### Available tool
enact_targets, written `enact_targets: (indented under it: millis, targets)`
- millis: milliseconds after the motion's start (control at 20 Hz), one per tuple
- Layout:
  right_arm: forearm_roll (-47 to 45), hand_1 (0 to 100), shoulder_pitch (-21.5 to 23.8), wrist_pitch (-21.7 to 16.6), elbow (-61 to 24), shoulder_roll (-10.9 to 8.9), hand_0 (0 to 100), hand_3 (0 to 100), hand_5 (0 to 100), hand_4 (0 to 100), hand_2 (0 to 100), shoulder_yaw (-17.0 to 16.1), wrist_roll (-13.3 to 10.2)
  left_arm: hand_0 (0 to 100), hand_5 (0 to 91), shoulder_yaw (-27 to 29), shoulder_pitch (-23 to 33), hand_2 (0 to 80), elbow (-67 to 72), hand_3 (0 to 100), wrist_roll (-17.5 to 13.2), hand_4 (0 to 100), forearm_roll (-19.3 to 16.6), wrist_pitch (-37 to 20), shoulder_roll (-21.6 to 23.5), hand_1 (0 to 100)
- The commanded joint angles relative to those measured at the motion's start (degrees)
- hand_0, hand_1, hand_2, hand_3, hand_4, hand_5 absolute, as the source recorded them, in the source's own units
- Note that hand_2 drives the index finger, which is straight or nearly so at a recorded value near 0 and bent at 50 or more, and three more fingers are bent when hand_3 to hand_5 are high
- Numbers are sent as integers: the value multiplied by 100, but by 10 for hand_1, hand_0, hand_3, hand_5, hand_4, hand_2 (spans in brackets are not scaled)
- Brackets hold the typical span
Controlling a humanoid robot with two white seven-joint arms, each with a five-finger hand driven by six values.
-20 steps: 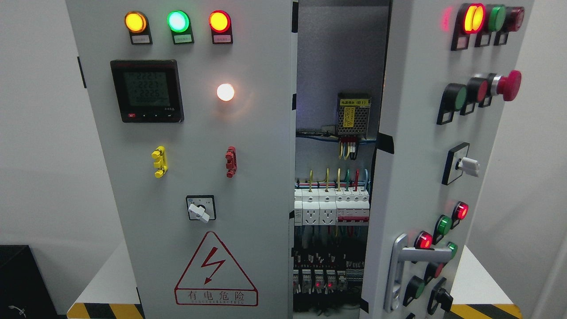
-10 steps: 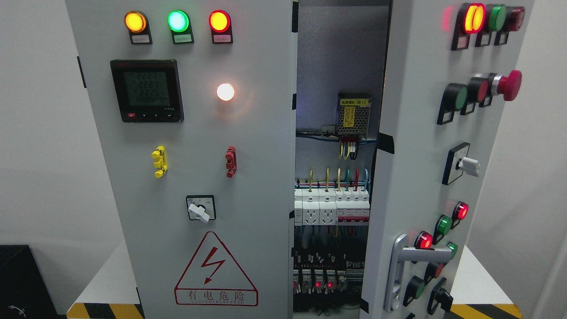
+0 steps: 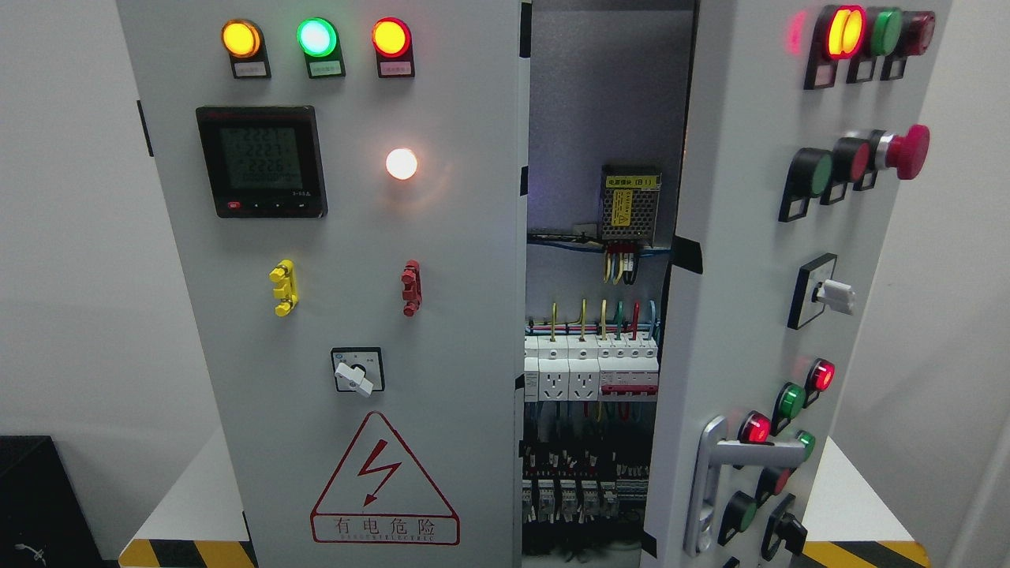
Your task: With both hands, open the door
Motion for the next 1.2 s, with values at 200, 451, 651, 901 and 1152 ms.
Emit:
enact_targets:
  millis: [200, 451, 651, 901, 1152]
  targets:
    - [185, 0, 0, 0, 2, -2, 0, 0, 0, 0, 0, 97, -2, 0, 0, -573, -74, 0, -2728, 0, -1, 0, 15, 154, 832, 0]
    - [185, 0, 0, 0, 2, -2, 0, 0, 0, 0, 0, 97, -2, 0, 0, -801, -442, 0, -3088, 0, -1, 0, 15, 189, 832, 0]
    - [185, 0, 0, 0, 2, -2, 0, 0, 0, 0, 0, 97, -2, 0, 0, -1109, -662, 0, -3553, 0, -1, 0, 15, 189, 1007, 0]
    - [185, 0, 0, 0, 2, -2, 0, 0, 0, 0, 0, 97, -2, 0, 0, -1110, -1048, 0, -3985, 0, -1, 0, 50, 172, 1157, 0]
    - [185, 0, 0, 0, 2, -2, 0, 0, 0, 0, 0, 97, -2, 0, 0, -1127, -1497, 0, -4099, 0, -1, 0, 50, 198, 1105, 0]
